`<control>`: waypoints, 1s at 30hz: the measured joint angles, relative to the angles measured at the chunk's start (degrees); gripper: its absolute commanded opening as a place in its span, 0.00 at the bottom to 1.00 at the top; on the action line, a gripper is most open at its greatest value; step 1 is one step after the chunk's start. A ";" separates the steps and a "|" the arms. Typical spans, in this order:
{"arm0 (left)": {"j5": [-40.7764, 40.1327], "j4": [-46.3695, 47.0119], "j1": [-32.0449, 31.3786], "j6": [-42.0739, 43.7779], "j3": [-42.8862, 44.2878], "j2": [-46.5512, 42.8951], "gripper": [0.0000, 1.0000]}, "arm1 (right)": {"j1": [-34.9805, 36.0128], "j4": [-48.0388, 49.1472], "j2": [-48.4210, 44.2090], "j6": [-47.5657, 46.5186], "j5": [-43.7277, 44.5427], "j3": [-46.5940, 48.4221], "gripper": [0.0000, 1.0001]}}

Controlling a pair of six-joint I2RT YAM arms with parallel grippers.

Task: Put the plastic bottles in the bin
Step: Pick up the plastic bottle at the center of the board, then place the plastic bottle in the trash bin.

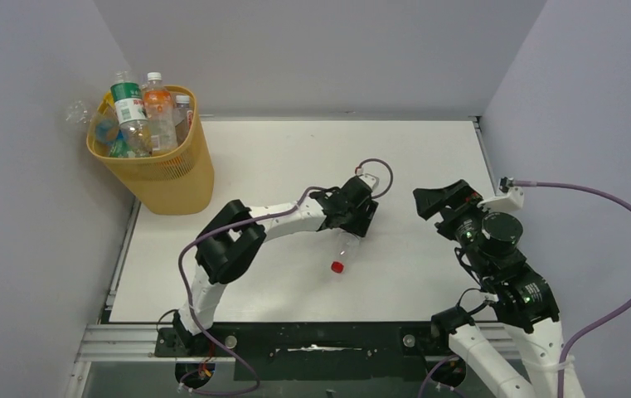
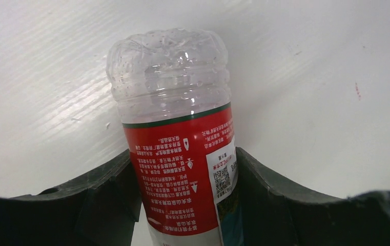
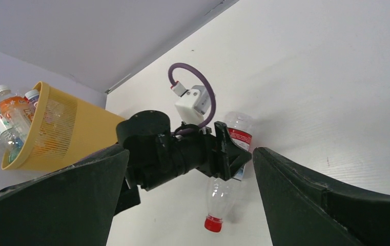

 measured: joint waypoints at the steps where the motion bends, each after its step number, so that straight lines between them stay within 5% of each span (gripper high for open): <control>1: -0.17 -0.02 0.50 0.02 -0.68 -0.87 0.42 | 0.00 0.28 0.02 0.00 -0.20 -0.37 0.98; 22: -1.14 -2.23 7.34 2.36 -1.53 -13.29 0.44 | 0.00 3.06 0.66 0.61 -3.50 -6.95 0.98; 30: -2.25 -5.88 16.00 5.46 4.17 -19.43 0.47 | 0.00 5.25 2.47 0.61 -5.64 -8.46 0.98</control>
